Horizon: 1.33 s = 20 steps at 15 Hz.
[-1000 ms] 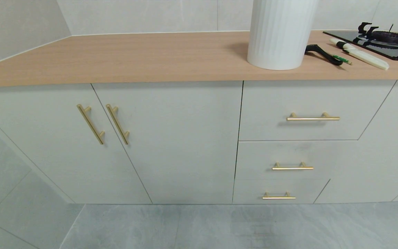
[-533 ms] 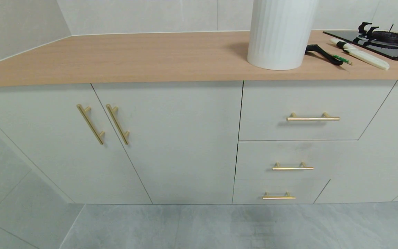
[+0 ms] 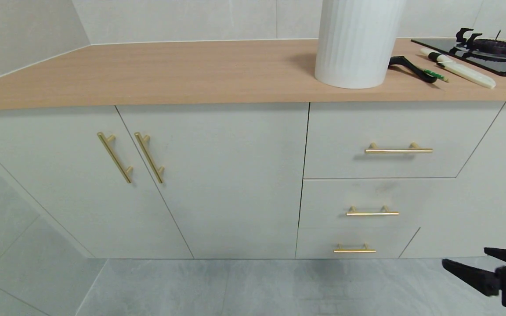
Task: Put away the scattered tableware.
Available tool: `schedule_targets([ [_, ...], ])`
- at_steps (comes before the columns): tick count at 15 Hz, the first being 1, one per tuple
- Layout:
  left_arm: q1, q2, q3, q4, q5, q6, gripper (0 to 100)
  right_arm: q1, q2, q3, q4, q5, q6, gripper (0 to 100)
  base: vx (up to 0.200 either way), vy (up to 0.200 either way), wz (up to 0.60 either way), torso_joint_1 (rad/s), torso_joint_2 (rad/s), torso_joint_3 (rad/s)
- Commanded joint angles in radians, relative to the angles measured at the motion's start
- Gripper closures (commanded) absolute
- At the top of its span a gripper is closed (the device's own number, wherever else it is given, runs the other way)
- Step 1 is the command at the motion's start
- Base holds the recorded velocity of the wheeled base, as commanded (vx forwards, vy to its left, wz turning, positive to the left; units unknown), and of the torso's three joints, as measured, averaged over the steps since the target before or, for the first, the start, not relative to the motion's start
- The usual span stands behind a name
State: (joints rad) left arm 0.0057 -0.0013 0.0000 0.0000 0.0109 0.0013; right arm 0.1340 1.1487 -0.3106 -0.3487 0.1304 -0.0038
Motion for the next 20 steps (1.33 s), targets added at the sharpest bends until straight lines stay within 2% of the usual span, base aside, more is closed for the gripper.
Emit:
schedule_targets([
  [1,0.000,0.001,0.000,0.000,0.001,0.000,0,-0.002,0.362,-0.047,-0.210,0.000,-0.001,0,0.000,0.000,0.00,0.000,0.00,0.000],
  [7,0.000,0.001,0.000,0.000,0.000,-0.001,0,-0.050,0.579,-0.242,-0.225,0.000,-0.019,0,0.000,0.000,0.00,0.000,0.00,0.000],
  [12,0.000,0.001,0.000,0.000,0.001,0.000,0,-0.054,0.770,-0.409,-0.225,-0.006,-0.022,0,0.000,0.000,0.00,0.000,0.00,0.000],
  [14,0.000,0.001,0.000,0.000,0.000,0.000,0,-0.056,0.809,-0.436,-0.228,-0.008,-0.021,0,0.000,0.000,0.00,0.000,0.00,0.000],
  [16,0.000,0.001,0.000,0.000,0.000,0.000,0,-0.056,0.847,-0.439,-0.276,-0.006,-0.021,0,0.000,0.000,0.00,0.000,0.00,0.000],
  [18,0.000,0.001,0.000,0.000,0.001,0.000,0,-0.054,0.911,-0.441,-0.395,-0.012,-0.022,0,0.000,0.000,0.00,0.000,0.00,0.000],
  [20,0.000,0.001,0.000,0.000,0.000,0.000,0,-0.054,0.930,-0.447,-0.409,-0.025,-0.022,0,0.000,0.000,0.00,0.000,0.00,0.000],
])
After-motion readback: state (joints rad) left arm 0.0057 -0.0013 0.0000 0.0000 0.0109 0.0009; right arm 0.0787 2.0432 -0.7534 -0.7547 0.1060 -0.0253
